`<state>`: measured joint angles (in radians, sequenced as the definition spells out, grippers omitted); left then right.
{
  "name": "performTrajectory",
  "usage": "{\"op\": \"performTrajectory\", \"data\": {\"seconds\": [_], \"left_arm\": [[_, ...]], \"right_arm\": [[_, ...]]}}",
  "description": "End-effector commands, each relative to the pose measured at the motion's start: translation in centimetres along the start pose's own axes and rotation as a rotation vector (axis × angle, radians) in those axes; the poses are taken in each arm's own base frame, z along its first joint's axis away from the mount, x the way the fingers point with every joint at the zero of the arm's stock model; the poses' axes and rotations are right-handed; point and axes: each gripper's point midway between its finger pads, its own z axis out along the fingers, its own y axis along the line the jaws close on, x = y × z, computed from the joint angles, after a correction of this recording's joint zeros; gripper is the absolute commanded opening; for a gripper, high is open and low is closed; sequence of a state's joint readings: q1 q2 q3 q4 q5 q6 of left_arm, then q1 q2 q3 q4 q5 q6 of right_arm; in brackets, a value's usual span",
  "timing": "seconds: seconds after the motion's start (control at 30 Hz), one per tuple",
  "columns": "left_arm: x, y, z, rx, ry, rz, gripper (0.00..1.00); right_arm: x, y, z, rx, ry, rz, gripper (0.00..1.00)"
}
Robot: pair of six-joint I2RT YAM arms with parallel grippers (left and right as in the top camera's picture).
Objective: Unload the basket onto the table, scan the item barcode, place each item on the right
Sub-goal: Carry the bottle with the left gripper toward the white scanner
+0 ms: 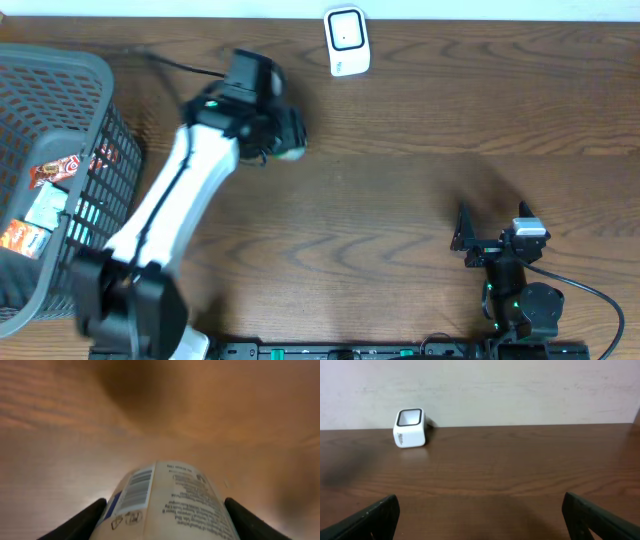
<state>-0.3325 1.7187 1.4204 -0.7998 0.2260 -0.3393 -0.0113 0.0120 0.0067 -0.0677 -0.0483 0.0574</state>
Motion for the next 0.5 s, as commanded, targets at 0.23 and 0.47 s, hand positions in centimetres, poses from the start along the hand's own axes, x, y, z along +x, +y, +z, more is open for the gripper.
{"op": "performTrajectory", "data": {"seconds": [0.23,0.47], "left_arm": [[5.7,-1.1,5.7,-0.031,0.262,0.786,0.55],[5.8,-1.7,7.8,-0.013,0.260,0.900,0.56]], "right_arm": [[0.1,0.1,0.0,-0.004,0.002,0.009,0.99],[0.1,0.1,0.0,-0.004,0.002,0.009,0.99]]}}
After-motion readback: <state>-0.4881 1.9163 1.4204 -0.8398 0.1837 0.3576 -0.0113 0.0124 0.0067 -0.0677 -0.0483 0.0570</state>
